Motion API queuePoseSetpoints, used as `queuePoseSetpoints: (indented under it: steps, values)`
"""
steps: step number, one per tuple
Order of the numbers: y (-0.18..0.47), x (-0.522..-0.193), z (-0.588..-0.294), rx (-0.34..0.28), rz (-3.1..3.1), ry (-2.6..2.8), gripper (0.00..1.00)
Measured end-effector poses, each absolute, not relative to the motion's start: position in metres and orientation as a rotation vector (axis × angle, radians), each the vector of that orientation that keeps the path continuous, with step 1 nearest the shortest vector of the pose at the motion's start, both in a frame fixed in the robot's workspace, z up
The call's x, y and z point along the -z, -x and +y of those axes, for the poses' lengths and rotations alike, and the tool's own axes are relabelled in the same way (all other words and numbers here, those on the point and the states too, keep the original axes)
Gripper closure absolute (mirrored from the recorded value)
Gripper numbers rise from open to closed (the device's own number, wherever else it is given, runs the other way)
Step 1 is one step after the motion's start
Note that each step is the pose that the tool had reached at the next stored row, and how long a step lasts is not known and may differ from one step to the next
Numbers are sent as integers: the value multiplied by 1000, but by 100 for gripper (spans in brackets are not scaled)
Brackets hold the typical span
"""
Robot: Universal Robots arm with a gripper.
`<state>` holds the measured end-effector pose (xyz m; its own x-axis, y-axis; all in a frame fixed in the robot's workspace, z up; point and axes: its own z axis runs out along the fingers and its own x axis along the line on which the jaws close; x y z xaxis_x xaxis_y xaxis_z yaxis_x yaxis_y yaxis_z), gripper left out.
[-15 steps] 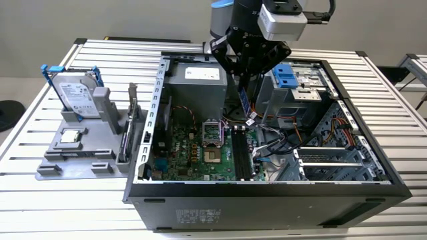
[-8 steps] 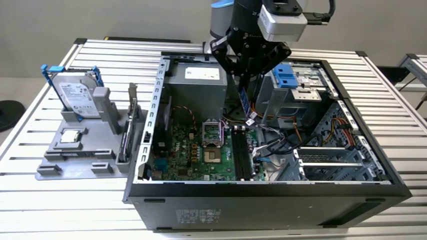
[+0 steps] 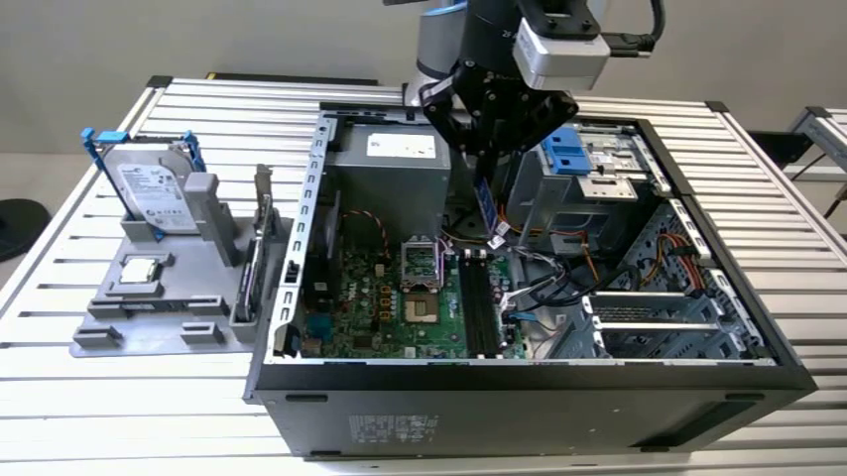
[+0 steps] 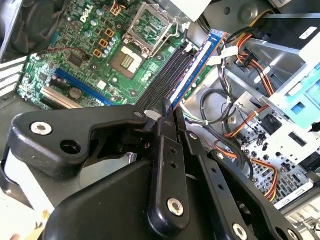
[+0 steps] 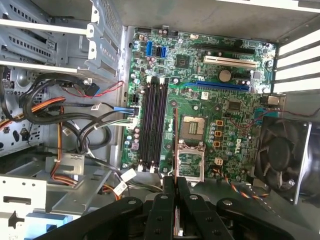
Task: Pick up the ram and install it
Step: 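Insert the ram into the slot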
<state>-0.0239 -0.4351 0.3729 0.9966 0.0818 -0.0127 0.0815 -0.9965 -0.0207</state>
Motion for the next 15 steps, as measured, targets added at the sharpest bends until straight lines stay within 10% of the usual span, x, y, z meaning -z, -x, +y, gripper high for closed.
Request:
queuePoseSetpoints:
  steps: [15]
  values:
    - [23, -365, -435, -21, -128, 3119, 100]
